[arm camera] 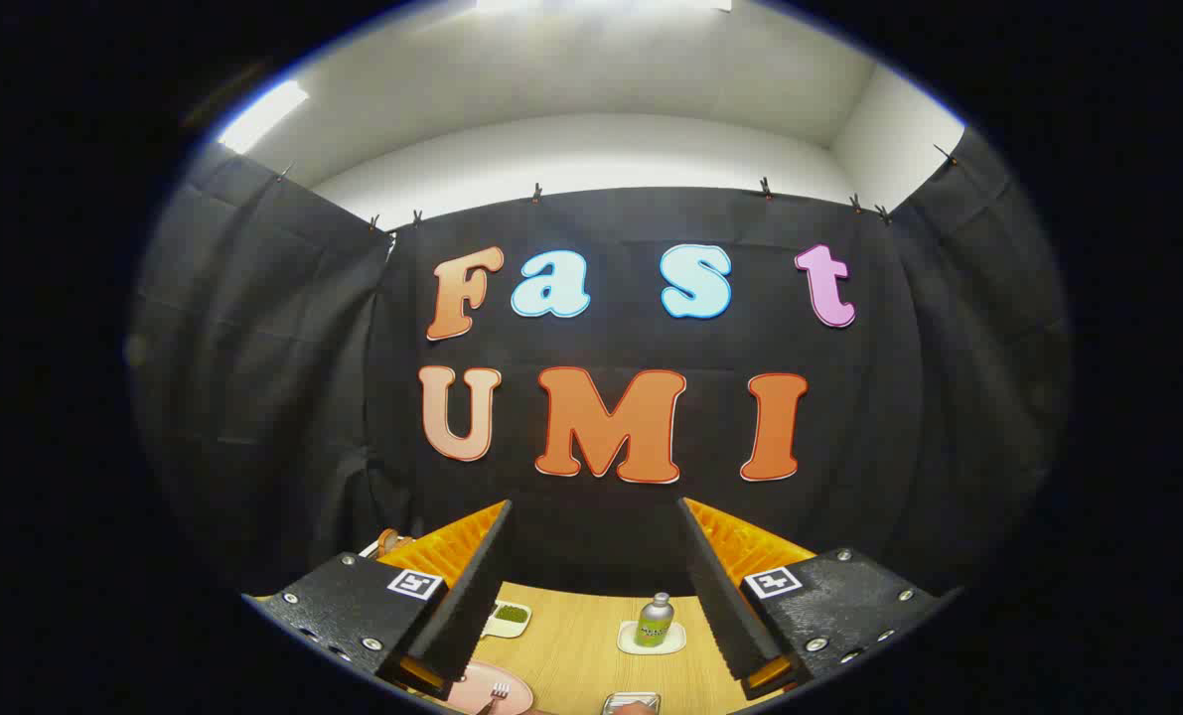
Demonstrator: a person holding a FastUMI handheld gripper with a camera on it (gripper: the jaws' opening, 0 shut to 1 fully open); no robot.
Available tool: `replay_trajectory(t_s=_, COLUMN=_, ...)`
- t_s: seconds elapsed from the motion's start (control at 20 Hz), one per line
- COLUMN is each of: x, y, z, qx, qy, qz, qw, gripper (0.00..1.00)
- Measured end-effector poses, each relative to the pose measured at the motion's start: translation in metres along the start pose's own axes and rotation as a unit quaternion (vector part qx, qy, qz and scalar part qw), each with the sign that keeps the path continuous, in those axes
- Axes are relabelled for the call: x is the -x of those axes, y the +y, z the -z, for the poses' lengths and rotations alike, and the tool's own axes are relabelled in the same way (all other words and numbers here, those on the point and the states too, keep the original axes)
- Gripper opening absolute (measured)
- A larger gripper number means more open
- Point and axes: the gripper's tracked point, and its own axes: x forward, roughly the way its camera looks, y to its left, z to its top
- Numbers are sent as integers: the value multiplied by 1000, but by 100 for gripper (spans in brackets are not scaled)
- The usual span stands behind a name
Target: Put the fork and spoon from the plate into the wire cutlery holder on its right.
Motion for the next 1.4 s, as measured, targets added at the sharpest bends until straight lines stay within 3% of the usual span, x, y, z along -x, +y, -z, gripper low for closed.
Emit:
replay_trajectory(t_s=0.75, x=-8, y=3, z=-6, qx=-14, qy=-16, qz=7, qw=1000, gripper=95)
replay_trajectory(t_s=1.1, x=-14, y=48, z=63, qx=-12, qy=71, qz=-32, qw=997, gripper=95)
replay_trajectory(t_s=1.4, x=-15, y=92, z=142, qx=-11, qy=182, qz=-75, qw=980, gripper=95)
